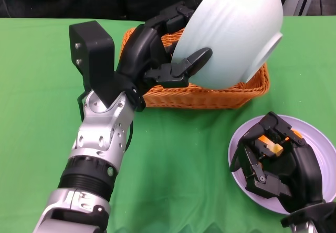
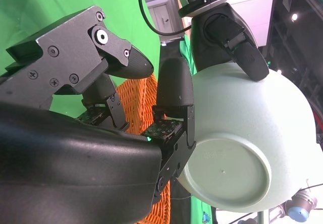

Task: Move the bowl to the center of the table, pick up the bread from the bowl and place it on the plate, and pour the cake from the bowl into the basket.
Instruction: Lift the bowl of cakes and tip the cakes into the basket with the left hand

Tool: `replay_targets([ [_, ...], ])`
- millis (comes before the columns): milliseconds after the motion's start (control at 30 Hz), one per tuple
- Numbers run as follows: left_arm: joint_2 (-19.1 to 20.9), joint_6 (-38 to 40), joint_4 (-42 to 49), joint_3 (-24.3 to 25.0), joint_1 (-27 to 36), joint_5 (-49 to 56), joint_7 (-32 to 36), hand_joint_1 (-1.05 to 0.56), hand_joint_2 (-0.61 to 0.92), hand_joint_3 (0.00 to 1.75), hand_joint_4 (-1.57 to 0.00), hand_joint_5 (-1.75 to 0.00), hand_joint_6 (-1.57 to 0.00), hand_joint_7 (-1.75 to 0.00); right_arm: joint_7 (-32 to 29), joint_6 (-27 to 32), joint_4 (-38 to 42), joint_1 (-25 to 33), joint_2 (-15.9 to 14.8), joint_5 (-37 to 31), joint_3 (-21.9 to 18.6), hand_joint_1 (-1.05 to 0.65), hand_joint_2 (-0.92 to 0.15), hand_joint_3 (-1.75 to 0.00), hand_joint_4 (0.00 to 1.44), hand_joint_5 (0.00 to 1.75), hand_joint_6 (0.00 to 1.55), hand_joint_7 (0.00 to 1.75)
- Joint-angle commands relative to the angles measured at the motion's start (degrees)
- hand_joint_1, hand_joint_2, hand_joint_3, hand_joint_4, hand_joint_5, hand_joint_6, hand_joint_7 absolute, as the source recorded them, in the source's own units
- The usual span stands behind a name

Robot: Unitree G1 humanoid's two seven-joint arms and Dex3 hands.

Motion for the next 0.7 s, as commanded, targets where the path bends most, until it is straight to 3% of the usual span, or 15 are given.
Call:
replay_targets([
  [33, 0.03, 2.20, -1.81, 1.31, -0.09, -1.73, -0.22, -0.14, 0.56, 1.11, -0.84, -1.56, -0.82, -1.36, -0.29, -0.51, 0.08, 0.15, 0.11, 0.02, 0.21, -0.14, -0.52, -1.12, 0.74, 1.75, 0.59, 1.51],
  [367, -0.20, 9.40, -0.78, 4.22, -1.70, -5.14, -0.67, -0.12, 0.56, 1.15, -0.83, -1.59, -0.80, -1.43, -0.58, 0.08, 0.03, 0.24, 0.08, 0.07, 0.45, -0.14, -0.53, -1.11, 0.73, 1.75, 0.58, 1.50],
  [700, 0.01, 9.71, 1.74, 5.34, -3.00, -4.06, 0.34, -0.09, 0.57, 1.15, -0.84, -1.57, -0.82, -1.43, -0.57, 0.14, 0.03, 0.29, 0.19, 0.57, 0.71, -0.14, -0.54, -1.08, 0.73, 1.75, 0.59, 1.48],
])
